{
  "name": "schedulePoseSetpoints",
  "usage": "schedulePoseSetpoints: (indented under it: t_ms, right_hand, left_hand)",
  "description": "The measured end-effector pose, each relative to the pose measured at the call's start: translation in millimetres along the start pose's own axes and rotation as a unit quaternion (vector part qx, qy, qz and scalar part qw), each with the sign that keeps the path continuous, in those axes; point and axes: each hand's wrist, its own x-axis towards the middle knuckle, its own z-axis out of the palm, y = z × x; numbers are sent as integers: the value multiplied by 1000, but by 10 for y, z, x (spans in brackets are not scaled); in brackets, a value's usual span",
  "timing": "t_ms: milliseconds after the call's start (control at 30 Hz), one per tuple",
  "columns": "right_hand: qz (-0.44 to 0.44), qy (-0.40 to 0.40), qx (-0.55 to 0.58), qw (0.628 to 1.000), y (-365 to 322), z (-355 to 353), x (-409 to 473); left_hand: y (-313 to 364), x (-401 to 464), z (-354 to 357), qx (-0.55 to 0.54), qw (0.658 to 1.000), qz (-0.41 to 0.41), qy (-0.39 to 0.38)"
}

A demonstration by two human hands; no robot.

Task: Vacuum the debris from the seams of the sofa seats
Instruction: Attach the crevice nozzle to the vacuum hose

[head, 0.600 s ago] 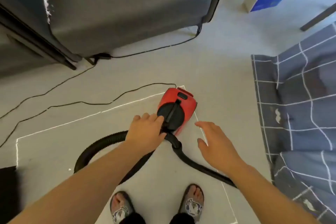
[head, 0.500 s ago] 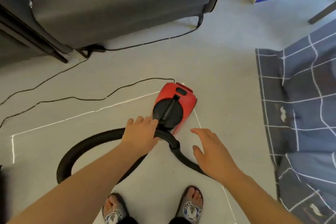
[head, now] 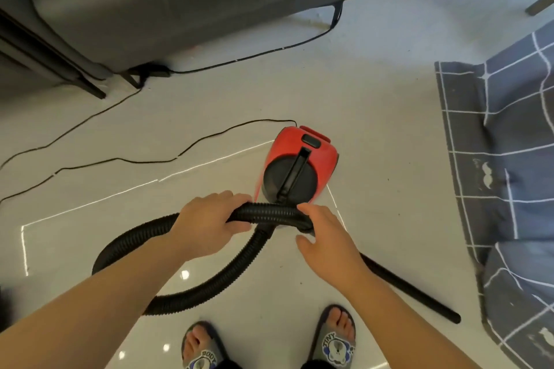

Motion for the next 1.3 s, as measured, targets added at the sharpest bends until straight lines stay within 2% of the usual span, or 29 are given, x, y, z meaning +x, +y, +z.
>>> schedulePoseSetpoints:
  t_ms: [167,267,433,500,567,633,667,800,967,1033,1100,1167,1200,1300]
  right_hand:
    - [10,72,-1,997,-492,104,136]
    - [-11,114,-19,993,-861,191,259]
    - [-48,50,28,997,-1431,380,385]
    - [-68,88,0,994,-1601,421,423]
    - [-102,142,-63,983,-1792,407,424]
    - [-144,194,-110,964,-2032,332,409]
    - [-164,211,-129,955,-2165,297,385]
    - [-270,248,-189,911,-2647,150,297]
    - [-447,253,-317,797,-3084,8,210]
    - [-473,238,-337,779,-3215,-79,191]
    - [-457,228,-338,791,-3280,-182,199]
    - [-408,206,-338,822,-3259,-261,234]
    - [-378,187,-339,841,-3221,-282,248]
    - [-299,129,-329,886,-2923,-271,299]
  left_hand:
    - [-501,-765,-848,-218,975,-8,38]
    - [-824,-1211,-1221,-288,954,-3,80]
    - [-1224,-1651,-1461,-318,939,-22,132]
    - [-1442,-1798,-1429,-308,945,-46,102]
    - [-1632,-1916,-1367,-288,955,-64,9]
    - [-1655,-1943,-1376,-280,955,-59,-71]
    - [-1600,-1921,-1429,-295,950,-50,-88]
    - [-1241,-1696,-1821,-382,920,5,-83]
    - [-903,-1494,-2299,-500,857,56,-111]
    - [-875,-1467,-2414,-526,836,80,-131]
    - [-865,-1451,-2445,-549,823,84,-117]
    - [-841,-1427,-2400,-554,825,71,-89]
    - [-825,-1415,-2359,-532,841,59,-73]
    - [-834,-1394,-2143,-390,921,17,-17]
